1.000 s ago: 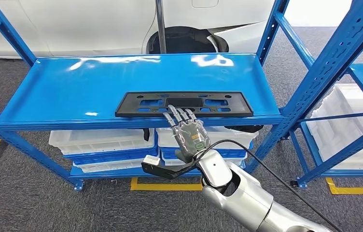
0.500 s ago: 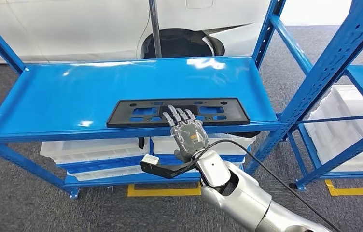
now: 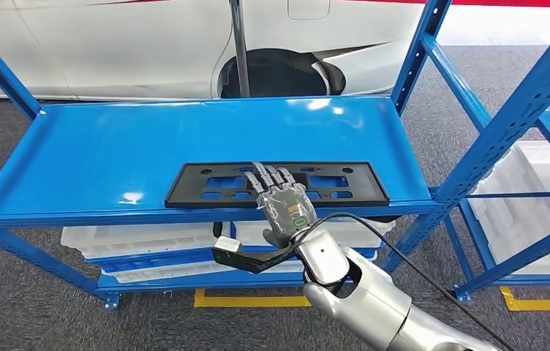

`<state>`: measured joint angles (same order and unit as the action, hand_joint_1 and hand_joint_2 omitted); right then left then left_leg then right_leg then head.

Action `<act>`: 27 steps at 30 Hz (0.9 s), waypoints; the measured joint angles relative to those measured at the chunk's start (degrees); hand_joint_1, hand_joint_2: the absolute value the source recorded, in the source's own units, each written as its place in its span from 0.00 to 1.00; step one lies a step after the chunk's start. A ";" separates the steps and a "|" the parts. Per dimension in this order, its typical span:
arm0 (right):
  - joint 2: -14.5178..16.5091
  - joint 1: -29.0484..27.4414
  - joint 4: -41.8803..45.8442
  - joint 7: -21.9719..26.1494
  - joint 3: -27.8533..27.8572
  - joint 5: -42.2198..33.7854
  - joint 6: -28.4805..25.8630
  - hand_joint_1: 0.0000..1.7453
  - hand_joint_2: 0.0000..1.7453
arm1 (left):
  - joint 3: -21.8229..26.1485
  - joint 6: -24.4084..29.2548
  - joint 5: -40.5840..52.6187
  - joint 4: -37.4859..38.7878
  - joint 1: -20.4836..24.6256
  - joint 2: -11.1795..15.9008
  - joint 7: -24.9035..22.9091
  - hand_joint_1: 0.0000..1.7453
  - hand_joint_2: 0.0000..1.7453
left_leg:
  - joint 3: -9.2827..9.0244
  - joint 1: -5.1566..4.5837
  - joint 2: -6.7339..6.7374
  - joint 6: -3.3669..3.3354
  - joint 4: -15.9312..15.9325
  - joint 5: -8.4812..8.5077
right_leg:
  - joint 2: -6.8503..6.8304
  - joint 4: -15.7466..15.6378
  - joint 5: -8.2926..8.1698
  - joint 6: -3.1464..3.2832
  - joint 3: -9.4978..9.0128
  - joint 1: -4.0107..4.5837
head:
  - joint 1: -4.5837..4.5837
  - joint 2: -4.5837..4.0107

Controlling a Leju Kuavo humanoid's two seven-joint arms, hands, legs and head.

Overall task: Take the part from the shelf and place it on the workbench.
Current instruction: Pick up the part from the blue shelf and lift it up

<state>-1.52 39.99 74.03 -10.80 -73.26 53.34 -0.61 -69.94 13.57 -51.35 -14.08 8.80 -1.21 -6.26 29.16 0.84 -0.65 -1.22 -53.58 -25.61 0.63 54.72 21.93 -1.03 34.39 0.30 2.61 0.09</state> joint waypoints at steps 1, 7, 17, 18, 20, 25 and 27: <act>0.02 0.03 -0.02 0.03 -0.01 -0.13 0.15 0.00 1.00 | 0.00 -0.02 -0.01 0.00 0.03 -0.01 0.00 0.00 0.00 | -0.07 -0.04 0.02 0.31 0.10 -0.15 | 0.05 -0.23 0.33 0.26 -0.10 0.14 | -0.01 0.00; 0.17 0.43 -0.30 0.40 -0.12 -0.99 1.41 0.00 1.00 | 0.00 -0.12 -0.01 0.00 0.10 0.01 0.01 0.00 0.00 | 6.61 0.15 0.29 1.76 -12.86 -5.83 | 0.07 -0.95 1.12 1.70 -1.36 -0.51 | -0.20 0.00; 0.36 0.38 -0.82 1.51 -0.99 -3.73 4.83 0.00 1.00 | 0.00 -0.24 0.06 0.00 -0.11 -0.01 0.03 0.00 0.00 | 4.53 -0.01 0.08 0.75 -0.45 3.87 | 0.47 -0.55 4.04 1.17 -4.13 0.29 | -0.11 0.00; 0.36 0.40 -0.84 1.68 -1.11 -4.01 5.19 0.00 1.00 | 0.00 -0.31 0.07 0.00 -0.12 -0.03 0.08 0.00 0.00 | 4.52 -0.01 -0.02 0.72 -0.39 3.86 | 0.40 -0.55 4.09 1.48 -4.17 0.32 | -0.09 0.00; 0.36 0.47 -0.91 1.95 -1.38 -4.43 5.77 0.00 1.00 | 0.00 -0.53 0.07 0.00 -0.10 -0.03 0.22 0.00 0.00 | 4.52 -0.15 -0.16 0.54 -0.41 3.72 | 0.30 -0.85 4.02 1.73 -4.36 0.27 | -0.07 0.00; 0.36 0.53 -1.28 2.63 -2.26 -5.78 7.60 0.00 1.00 | 0.00 -0.91 0.23 0.00 -0.09 -0.03 0.31 0.00 0.00 | 4.52 -0.34 -0.18 0.11 -0.42 3.47 | 0.29 -1.41 4.01 1.65 -4.63 0.18 | -0.05 0.00; 0.40 0.54 -1.46 2.78 -2.61 -6.75 8.78 0.00 1.00 | 0.00 -0.91 0.22 0.00 -0.09 -0.03 0.31 0.00 0.00 | 4.51 -0.41 -0.18 0.07 -0.43 3.44 | 0.29 -1.46 4.00 1.32 -4.65 0.11 | -0.05 0.00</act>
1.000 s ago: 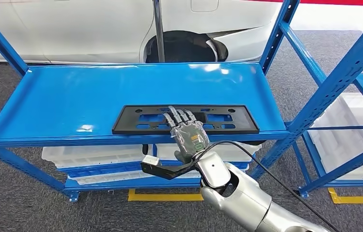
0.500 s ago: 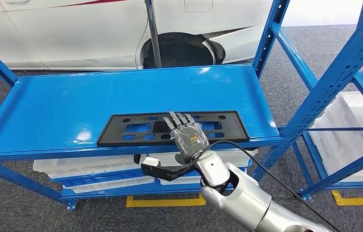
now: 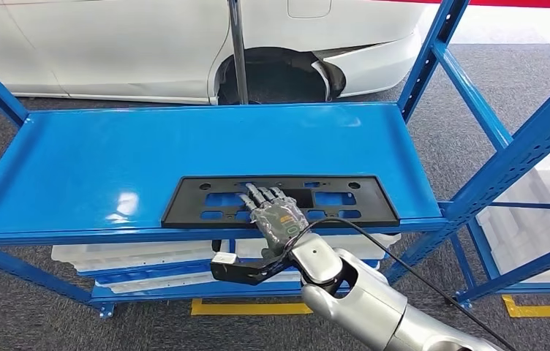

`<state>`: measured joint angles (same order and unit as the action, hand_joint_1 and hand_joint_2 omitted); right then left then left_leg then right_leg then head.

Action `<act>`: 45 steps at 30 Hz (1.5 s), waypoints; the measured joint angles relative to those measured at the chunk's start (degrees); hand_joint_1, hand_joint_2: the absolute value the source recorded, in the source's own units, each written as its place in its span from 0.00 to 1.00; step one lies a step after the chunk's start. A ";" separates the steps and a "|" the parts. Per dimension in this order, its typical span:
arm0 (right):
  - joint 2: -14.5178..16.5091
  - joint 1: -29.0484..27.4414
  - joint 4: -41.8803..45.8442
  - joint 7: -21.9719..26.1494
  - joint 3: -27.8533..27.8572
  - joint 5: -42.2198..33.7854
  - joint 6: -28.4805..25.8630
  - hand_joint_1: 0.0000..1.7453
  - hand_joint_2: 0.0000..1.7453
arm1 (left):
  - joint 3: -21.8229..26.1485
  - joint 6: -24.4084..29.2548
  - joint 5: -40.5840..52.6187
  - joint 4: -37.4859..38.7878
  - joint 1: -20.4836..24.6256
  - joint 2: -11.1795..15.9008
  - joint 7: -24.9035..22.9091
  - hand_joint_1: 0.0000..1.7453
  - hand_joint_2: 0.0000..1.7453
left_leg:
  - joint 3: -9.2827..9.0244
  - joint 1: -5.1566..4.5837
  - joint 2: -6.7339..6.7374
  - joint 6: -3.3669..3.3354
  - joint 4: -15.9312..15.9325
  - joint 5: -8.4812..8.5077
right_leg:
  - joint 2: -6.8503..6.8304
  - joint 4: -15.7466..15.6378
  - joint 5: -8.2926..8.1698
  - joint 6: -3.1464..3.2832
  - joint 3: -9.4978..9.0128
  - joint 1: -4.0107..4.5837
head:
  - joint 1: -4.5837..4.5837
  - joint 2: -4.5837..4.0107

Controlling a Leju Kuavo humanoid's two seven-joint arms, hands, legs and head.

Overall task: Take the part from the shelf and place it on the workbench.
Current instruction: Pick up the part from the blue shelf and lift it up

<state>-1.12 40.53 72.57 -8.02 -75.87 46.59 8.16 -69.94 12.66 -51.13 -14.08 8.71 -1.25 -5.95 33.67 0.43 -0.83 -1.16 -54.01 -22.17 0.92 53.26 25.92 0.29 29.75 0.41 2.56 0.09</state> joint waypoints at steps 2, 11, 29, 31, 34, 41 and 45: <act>0.06 0.03 -0.21 -0.28 -0.32 -1.37 1.28 0.00 1.00 | 0.00 0.00 -0.11 0.00 0.00 0.00 0.00 0.00 0.00 | -0.01 -0.08 0.00 -0.04 -0.03 -0.02 | 0.00 -0.03 0.02 -0.79 -0.01 -0.13 | -0.01 0.00; 0.33 1.74 -1.88 -3.55 -1.70 -5.66 4.10 0.00 1.00 | 0.00 0.06 -0.33 0.00 -0.06 0.00 0.24 0.00 0.00 | -0.34 0.02 0.02 -0.07 0.04 0.03 | 0.00 0.00 0.03 -1.36 -0.25 -0.10 | -0.04 0.00; 0.70 2.17 -4.40 -6.61 -1.73 -6.24 -1.15 0.00 1.00 | 0.00 0.21 -1.00 0.00 -0.30 0.00 0.77 0.00 1.00 | -0.47 0.14 0.03 0.03 0.19 0.10 | 0.00 0.01 0.04 -1.33 -0.32 -0.02 | -0.04 0.00; 0.73 2.17 -4.61 -6.96 -1.67 -6.04 -1.59 0.00 1.00 | 0.00 0.22 -1.00 0.00 -0.39 0.00 0.77 0.00 0.75 | -0.47 0.14 0.03 0.03 0.19 0.10 | 0.00 0.01 0.04 -1.33 -0.32 -0.03 | -0.04 0.00; 0.84 2.16 -4.90 -7.14 -1.57 -5.94 -1.78 0.50 1.00 | 0.00 0.24 -1.02 0.00 -0.50 0.00 0.77 0.00 0.00 | -0.47 0.13 0.03 0.03 0.19 0.10 | 0.01 0.01 0.04 -1.33 -0.32 -0.03 | -0.04 0.00; 1.19 2.06 -5.73 -8.10 -1.10 -6.58 -2.63 1.00 1.00 | 0.00 0.22 -1.22 0.00 -0.73 0.00 0.79 0.00 0.00 | -0.47 0.13 0.04 0.03 0.19 0.10 | 0.01 0.02 0.04 -1.33 -0.30 0.00 | -0.04 0.00; 1.34 2.02 -6.04 -8.03 -0.90 -6.80 -2.73 1.00 1.00 | 0.00 0.22 -1.25 0.00 -0.75 0.00 0.79 0.00 0.00 | -0.48 0.14 0.07 0.03 0.19 0.10 | 0.01 0.02 0.04 -1.33 -0.30 0.01 | -0.04 0.00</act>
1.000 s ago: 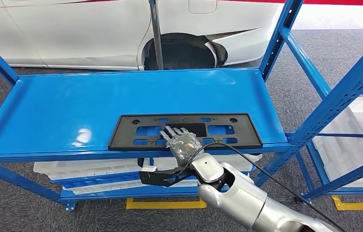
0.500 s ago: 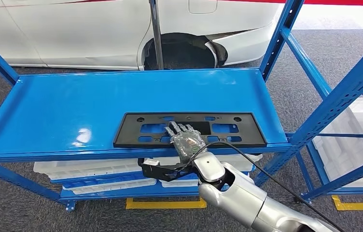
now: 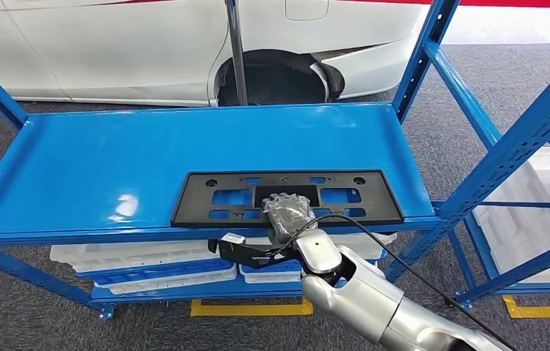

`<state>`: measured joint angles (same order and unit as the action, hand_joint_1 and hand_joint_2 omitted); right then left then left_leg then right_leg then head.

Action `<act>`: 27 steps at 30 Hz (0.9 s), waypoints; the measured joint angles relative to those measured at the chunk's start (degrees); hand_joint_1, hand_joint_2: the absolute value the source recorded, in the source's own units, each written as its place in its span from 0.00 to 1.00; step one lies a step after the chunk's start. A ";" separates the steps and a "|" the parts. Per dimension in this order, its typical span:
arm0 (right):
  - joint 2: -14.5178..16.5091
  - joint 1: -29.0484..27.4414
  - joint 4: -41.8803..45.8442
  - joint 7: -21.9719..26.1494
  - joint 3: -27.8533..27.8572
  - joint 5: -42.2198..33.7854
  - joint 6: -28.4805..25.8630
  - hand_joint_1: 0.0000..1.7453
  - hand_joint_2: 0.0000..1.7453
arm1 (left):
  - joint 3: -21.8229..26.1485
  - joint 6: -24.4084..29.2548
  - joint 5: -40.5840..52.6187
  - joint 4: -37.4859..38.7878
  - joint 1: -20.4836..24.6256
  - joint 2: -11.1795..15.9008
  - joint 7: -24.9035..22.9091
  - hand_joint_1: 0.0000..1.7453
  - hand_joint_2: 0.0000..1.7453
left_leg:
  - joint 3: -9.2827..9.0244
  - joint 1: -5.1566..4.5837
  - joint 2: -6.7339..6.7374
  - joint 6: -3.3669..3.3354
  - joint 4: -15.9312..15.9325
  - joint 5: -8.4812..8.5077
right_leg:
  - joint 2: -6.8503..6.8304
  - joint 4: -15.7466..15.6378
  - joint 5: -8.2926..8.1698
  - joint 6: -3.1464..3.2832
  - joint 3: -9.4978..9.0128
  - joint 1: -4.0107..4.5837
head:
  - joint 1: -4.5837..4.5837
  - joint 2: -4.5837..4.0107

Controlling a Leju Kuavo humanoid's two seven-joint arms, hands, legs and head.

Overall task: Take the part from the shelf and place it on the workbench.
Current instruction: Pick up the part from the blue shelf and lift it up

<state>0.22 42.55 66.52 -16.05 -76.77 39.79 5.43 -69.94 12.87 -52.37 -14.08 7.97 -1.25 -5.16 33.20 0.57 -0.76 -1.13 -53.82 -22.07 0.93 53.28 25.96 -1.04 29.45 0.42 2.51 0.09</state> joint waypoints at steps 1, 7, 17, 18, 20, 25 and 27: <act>0.07 0.02 -0.01 0.07 0.05 -0.04 -0.05 1.00 1.00 | 0.00 0.00 -0.01 0.00 0.00 0.00 0.00 0.00 0.00 | 0.00 0.00 0.01 0.00 0.00 0.00 | 0.00 0.00 0.00 0.00 0.00 0.00 | 0.00 0.00; 0.31 0.27 0.00 0.33 0.35 -0.09 -0.23 1.00 1.00 | 0.02 0.00 -0.08 0.00 0.02 0.00 0.00 0.00 0.00 | -0.03 0.01 0.02 0.00 0.00 0.00 | 0.00 -0.01 0.00 0.00 -0.04 0.00 | 0.01 0.00; 0.45 0.43 0.01 0.34 0.36 -0.11 -0.23 1.00 1.00 | 0.02 0.46 0.48 0.00 0.05 0.00 0.21 0.00 1.00 | -0.14 0.00 0.02 0.00 0.00 0.00 | 0.00 -0.01 0.00 0.00 -0.13 0.00 | 0.00 0.00; 0.45 0.44 0.01 0.32 0.36 -0.12 -0.23 1.00 1.00 | 0.02 0.84 0.85 0.00 0.06 0.00 0.43 0.00 1.00 | -0.15 0.00 0.02 0.00 0.00 0.00 | 0.00 -0.01 0.00 0.01 -0.14 0.00 | 0.00 0.00; 0.44 0.45 0.02 0.17 0.36 -0.12 -0.23 1.00 1.00 | 0.00 1.85 2.05 0.00 0.11 0.00 1.64 0.00 1.00 | -0.16 0.01 0.02 0.00 0.00 0.00 | 0.01 -0.01 0.01 0.01 -0.14 0.00 | 0.00 0.00; 0.25 0.43 0.08 -0.27 0.38 0.13 -0.21 1.00 1.00 | -0.20 4.51 4.35 0.00 0.70 -0.02 4.05 0.00 1.00 | -0.22 0.01 0.02 0.00 0.00 0.00 | 0.01 -0.01 0.01 0.01 -0.19 0.00 | 0.00 0.00; 0.15 0.42 0.12 -0.48 0.38 0.26 -0.21 1.00 1.00 | -0.40 5.24 4.63 0.00 0.82 -0.03 3.99 0.00 1.00 | -0.24 0.04 0.02 0.00 0.00 0.00 | 0.01 -0.01 0.01 0.01 -0.21 0.00 | 0.00 0.00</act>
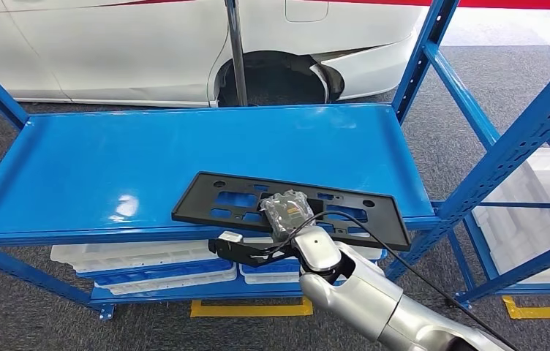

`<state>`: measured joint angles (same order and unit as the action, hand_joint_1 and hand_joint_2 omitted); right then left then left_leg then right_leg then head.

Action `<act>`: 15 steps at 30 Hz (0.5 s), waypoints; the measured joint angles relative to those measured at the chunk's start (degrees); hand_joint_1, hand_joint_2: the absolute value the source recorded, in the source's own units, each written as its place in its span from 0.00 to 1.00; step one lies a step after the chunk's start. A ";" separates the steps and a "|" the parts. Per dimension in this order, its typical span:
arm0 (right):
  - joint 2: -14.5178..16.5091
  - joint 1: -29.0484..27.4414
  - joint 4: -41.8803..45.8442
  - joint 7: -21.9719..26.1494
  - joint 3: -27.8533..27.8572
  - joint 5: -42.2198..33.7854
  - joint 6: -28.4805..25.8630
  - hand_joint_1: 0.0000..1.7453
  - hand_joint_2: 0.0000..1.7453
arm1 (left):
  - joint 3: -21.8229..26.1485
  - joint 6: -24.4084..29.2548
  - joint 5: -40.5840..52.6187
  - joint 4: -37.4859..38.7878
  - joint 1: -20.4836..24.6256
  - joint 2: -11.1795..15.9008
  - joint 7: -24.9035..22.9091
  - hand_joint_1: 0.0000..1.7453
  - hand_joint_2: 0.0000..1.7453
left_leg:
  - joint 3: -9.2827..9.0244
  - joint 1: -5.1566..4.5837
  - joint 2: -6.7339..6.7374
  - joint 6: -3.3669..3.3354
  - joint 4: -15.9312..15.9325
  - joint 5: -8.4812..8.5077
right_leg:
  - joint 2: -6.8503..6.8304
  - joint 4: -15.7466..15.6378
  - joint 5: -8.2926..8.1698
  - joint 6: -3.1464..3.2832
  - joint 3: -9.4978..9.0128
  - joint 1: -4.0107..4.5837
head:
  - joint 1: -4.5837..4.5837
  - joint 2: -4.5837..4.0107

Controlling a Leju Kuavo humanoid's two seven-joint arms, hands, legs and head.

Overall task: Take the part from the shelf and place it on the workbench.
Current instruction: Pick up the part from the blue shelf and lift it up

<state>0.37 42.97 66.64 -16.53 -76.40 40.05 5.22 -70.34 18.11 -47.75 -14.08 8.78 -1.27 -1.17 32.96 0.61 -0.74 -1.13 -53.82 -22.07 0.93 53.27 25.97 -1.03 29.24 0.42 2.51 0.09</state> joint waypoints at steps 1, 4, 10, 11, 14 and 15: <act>-0.05 -0.01 0.03 -0.16 0.01 0.07 0.00 1.00 1.00 | -0.12 0.36 0.15 0.00 0.02 -0.01 -0.02 0.00 1.00 | -0.01 0.02 0.00 0.00 0.00 0.00 | 0.00 0.00 0.00 0.00 -0.01 0.00 | 0.01 0.00; -0.24 -0.06 0.10 -0.57 0.03 0.32 0.01 1.00 1.00 | -0.45 0.72 0.46 0.00 0.03 -0.06 0.03 0.00 1.00 | -0.02 0.04 0.00 0.00 0.00 0.00 | 0.00 0.00 0.00 0.00 -0.02 -0.01 | 0.01 0.00; -0.45 -0.13 0.11 -0.63 0.05 1.37 0.02 1.00 1.00 | -0.74 0.57 0.48 0.00 0.12 -0.15 -0.61 0.00 1.00 | -0.03 0.04 0.00 0.00 -0.01 0.00 | 0.00 -0.01 0.00 0.00 -0.04 -0.02 | 0.00 0.00; -0.46 -0.16 0.11 -0.58 0.05 1.65 0.01 1.00 1.00 | -0.76 0.55 0.47 0.00 0.14 -0.15 -0.72 0.00 1.00 | -0.03 0.04 0.00 0.00 -0.01 0.00 | 0.00 -0.01 0.00 0.00 -0.04 -0.02 | 0.00 0.00; -0.46 -0.24 0.11 -0.35 0.04 2.37 -0.09 1.00 1.00 | -0.80 0.49 0.49 0.00 0.19 -0.16 -0.88 0.00 1.00 | -0.03 0.04 0.00 0.00 -0.01 0.00 | 0.00 0.00 0.00 0.00 -0.03 -0.01 | 0.00 0.00; -0.47 -0.26 0.11 -0.24 0.04 2.63 -0.19 1.00 1.00 | -0.80 0.49 0.51 0.00 0.21 -0.16 -0.90 0.00 1.00 | -0.03 0.04 0.00 0.00 0.00 0.00 | 0.00 0.00 0.00 0.00 -0.03 -0.01 | 0.00 0.00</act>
<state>-0.09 42.71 66.76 -16.78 -76.36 42.69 5.04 -71.14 18.60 -47.24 -14.08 9.00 -1.44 -2.07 32.93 0.65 -0.74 -1.13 -53.82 -22.07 0.94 53.27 25.97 -1.03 29.21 0.40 2.51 0.09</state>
